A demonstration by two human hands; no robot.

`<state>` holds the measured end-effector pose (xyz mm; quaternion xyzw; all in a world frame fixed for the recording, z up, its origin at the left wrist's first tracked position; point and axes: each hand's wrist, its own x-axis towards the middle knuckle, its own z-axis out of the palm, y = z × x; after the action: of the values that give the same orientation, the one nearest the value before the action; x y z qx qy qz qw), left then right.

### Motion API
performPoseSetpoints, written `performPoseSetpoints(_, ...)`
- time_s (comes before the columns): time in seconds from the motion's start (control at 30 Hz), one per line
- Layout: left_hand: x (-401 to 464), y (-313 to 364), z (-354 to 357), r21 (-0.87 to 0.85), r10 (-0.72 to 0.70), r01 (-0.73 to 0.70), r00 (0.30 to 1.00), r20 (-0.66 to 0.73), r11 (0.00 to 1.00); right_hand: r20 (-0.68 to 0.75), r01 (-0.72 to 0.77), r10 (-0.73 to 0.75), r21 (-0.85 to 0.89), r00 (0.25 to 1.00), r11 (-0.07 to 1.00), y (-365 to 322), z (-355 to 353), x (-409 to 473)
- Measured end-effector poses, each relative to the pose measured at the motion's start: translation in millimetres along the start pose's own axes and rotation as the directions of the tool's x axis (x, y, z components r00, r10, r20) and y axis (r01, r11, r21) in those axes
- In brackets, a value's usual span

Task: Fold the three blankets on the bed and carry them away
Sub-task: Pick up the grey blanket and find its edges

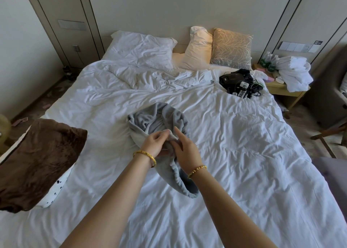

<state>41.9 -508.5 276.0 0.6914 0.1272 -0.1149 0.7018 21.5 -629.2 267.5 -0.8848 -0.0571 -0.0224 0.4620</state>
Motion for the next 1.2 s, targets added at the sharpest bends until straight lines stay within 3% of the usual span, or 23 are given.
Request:
performPoseSetpoints(0.1, 9, 10, 1, 0.032, 0.006, -0.001, 0.989, -0.146, 0.999, 0.018, -0.089, 0.090, -0.025, 0.996, 0.996, 7, 1, -2)
performPoseSetpoints(0.2, 15, 26, -3, -0.231, -0.015, -0.019, 0.989, -0.146, 0.973, 0.010, -0.255, 0.260, -0.158, 0.966, 0.954, 24, -3, -2)
performPoseSetpoints(0.27, 17, 37, -9, -0.309, -0.013, -0.030, 0.991, -0.136, 0.950, -0.045, -0.362, 0.361, -0.222, 0.931, 0.905, 38, -6, -2)
performPoseSetpoints(0.47, 27, 55, -40, -0.525, -0.098, -0.096, 0.939, -0.329, 0.846, -0.095, -0.619, 0.619, -0.268, 0.780, 0.739, 90, -20, -19)
performPoseSetpoints(0.53, 30, 44, -52, -0.442, -0.136, -0.031, 0.930, -0.340, 0.896, -0.058, -0.758, 0.756, -0.063, 0.652, 0.649, 103, -21, -21)
performPoseSetpoints(0.6, 34, 17, -62, -0.286, -0.184, 0.076, 0.909, -0.373, 0.955, 0.079, -0.848, 0.892, 0.359, 0.444, 0.390, 109, -20, -24)
performPoseSetpoints(0.63, 36, 0, -65, -0.207, -0.211, 0.136, 0.892, -0.400, 0.969, 0.155, -0.791, 0.914, 0.567, 0.376, 0.230, 114, -19, -27)
performPoseSetpoints(0.73, 31, -63, -68, 0.007, -0.316, 0.346, 0.862, -0.396, 0.938, 0.220, -0.638, 0.901, 0.766, 0.375, 0.079, 122, -14, -41)
performPoseSetpoints(0.83, 21, -119, -61, 0.214, -0.534, 0.586, 0.806, -0.256, 0.782, 0.306, -0.541, 0.907, 0.834, 0.289, -0.109, 135, -12, -50)
performPoseSetpoints(0.9, 22, -113, -45, 0.264, -0.602, 0.621, 0.783, -0.159, 0.738, 0.251, -0.522, 0.916, 0.851, 0.312, -0.055, 125, -23, -31)
performPoseSetpoints(0.97, 42, -63, -22, 0.256, -0.483, 0.497, 0.867, -0.121, 0.829, 0.144, -0.484, 0.893, 0.870, 0.426, 0.090, 93, -47, 9)
performPoseSetpoints(1.03, 69, 14, -5, 0.262, -0.122, 0.175, 0.971, -0.207, 0.949, -0.051, -0.379, 0.794, 0.859, 0.606, 0.344, 42, -76, 63)
performPoseSetpoints(1.07, 79, 60, -6, 0.265, 0.117, -0.042, 0.954, -0.274, 0.963, -0.184, -0.286, 0.690, 0.814, 0.700, 0.506, 8, -90, 91)
performPoseSetpoints(1.1, 82, 101, -14, 0.265, 0.370, -0.285, 0.853, -0.368, 0.921, -0.338, -0.157, 0.560, 0.737, 0.757, 0.657, -25, -101, 113)
performPoseSetpoints(1.13, 81, 129, -27, 0.310, 0.576, -0.486, 0.670, -0.468, 0.817, -0.515, -0.004, 0.400, 0.610, 0.758, 0.793, -50, -107, 130)
performPoseSetpoints(1.17, 81, 141, -46, 0.440, 0.713, -0.569, 0.468, -0.522, 0.695, -0.669, 0.166, 0.175, 0.413, 0.723, 0.895, -63, -108, 139)
performPoseSetpoints(1.2, 81, 134, -66, 0.564, 0.761, -0.514, 0.385, -0.521, 0.646, -0.716, 0.232, -0.068, 0.134, 0.695, 0.964, -68, -103, 137)
